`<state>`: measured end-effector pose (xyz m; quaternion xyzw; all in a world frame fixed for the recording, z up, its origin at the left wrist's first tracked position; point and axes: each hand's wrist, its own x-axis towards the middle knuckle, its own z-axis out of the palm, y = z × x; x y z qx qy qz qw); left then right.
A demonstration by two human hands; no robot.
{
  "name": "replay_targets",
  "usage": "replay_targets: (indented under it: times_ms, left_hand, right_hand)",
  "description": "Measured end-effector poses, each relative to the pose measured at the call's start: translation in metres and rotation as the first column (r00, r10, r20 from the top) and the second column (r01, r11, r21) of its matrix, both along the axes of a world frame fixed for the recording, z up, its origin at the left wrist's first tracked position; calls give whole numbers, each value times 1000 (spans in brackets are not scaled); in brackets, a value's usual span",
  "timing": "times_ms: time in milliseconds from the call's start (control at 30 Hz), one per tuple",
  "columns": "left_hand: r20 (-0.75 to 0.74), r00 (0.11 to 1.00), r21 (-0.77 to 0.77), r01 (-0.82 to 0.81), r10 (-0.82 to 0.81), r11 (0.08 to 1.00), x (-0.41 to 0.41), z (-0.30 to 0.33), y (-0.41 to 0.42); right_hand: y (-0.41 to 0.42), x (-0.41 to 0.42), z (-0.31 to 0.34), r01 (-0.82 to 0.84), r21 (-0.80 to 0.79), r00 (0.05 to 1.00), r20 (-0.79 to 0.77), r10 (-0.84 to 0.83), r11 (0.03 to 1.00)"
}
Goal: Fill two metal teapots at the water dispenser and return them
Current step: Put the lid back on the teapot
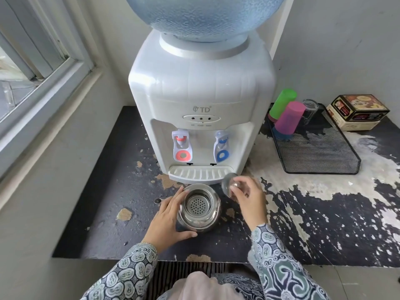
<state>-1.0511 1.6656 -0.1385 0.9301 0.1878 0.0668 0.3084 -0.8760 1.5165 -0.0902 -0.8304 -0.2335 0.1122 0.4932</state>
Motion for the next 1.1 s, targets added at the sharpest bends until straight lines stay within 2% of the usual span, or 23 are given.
replay_targets:
  times_ms: [67,133,267,633,833,1100]
  left_hand:
    - [8,1000,-16,0,0,1000,0,2,0]
    - [35,999,-27,1,0,1000,1,5,-1]
    - [62,998,-38,-11,13,999,3,8,-2]
    - [74,997,30,-33,31,999,6,4,0]
    - [10,1000,144,9,-10,989,7,-6,5]
    - [7,1000,135,-20,20,991,7,0,2]
  right_hand:
    - [16,-14,13,-132,-8,987,87,132,991]
    - [29,-25,14,-239,-105,949,183,255,965]
    - [37,-41,5,-313,-242,888,269,373,919]
    - [35,-47,2,-400,-347,832,250,494,849]
    - [36,-49,1,-406,-353,839,222,497,843]
    - [36,-50,-6,-377,-327,840,272,469,866]
